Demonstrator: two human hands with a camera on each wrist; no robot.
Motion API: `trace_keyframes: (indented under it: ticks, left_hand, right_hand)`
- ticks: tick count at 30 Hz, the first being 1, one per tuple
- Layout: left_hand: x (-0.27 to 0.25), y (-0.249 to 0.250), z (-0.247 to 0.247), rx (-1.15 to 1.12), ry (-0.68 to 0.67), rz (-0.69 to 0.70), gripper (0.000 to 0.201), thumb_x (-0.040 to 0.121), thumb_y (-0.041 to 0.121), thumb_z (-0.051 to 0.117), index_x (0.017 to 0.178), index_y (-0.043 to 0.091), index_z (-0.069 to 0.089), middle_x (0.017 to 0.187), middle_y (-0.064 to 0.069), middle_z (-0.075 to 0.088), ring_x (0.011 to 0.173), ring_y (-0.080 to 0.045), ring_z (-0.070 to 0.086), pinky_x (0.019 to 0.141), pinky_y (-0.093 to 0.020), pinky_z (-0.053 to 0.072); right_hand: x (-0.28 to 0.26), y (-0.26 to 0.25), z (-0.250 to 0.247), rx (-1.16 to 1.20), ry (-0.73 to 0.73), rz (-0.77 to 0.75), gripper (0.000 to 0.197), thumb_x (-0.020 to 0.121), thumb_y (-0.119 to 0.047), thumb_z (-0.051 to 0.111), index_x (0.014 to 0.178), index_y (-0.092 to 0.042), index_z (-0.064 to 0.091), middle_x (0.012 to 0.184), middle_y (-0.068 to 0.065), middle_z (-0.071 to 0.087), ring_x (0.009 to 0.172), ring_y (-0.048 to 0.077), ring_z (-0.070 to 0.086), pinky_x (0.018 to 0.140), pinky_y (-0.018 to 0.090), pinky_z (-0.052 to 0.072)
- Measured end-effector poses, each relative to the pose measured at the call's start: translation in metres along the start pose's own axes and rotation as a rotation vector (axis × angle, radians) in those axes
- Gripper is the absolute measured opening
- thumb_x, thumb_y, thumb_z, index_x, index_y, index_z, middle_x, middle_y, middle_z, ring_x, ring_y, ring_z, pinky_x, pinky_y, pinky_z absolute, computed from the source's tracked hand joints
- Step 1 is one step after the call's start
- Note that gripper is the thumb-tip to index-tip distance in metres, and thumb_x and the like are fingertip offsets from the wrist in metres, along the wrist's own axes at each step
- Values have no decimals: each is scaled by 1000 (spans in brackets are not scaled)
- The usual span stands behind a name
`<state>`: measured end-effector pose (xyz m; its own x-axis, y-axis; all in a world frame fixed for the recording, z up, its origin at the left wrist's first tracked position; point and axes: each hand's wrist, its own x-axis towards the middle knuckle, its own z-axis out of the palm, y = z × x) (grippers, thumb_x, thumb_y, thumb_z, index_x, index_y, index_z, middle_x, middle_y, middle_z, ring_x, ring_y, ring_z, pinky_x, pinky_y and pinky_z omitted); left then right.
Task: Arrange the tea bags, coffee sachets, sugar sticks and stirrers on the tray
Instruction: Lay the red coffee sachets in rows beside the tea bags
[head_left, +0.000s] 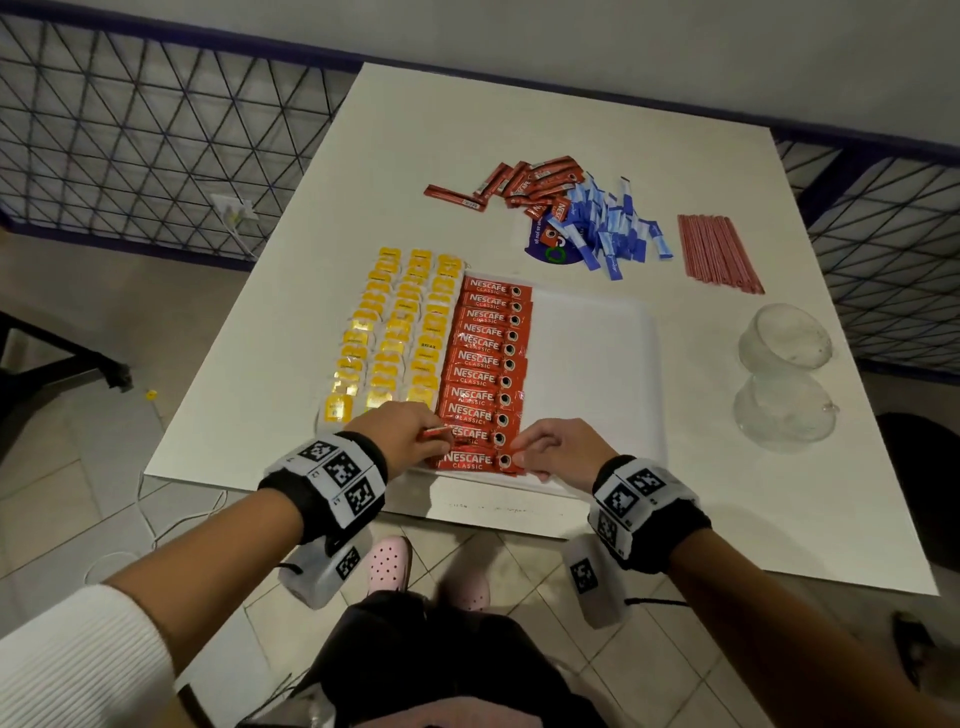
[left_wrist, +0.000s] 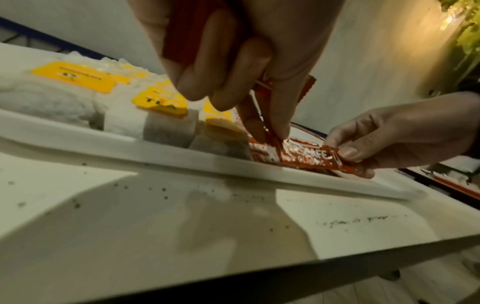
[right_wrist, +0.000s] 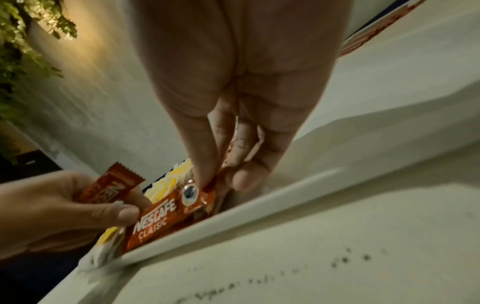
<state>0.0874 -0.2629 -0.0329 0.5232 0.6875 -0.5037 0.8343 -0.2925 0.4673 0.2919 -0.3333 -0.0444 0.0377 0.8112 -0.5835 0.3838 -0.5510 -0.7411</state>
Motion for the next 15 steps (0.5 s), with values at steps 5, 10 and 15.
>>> trace_keyframes:
  ticks: [5,10,15]
  left_hand:
    - [3,4,-1,162,-13,12,27,94,35,50,118,24,58,120,3,57,106,-16,55,90,-29,45]
    - [3,7,0,288,-5,44,37,95,37,46,129,22,51,129,6,47,114,-15,51,93,-29,45]
    - [5,10,-1,310,-8,42,39,95,38,47,130,21,50,130,5,43,112,-15,52,88,-27,44]
  right_hand:
    - [3,6,9,-36,42,13,15,79,-7,69,77,-20,62,46,-14,54,59,8,50,64,23,45]
    - [5,9,12,-89,96,-3,11,79,-15,71,73,-23,66,66,-8,60,63,7,51,71,25,47]
    - [8,8,13,-66,93,16,9,77,-15,73,74,-21,66,71,-2,61,68,11,54,69,26,50]
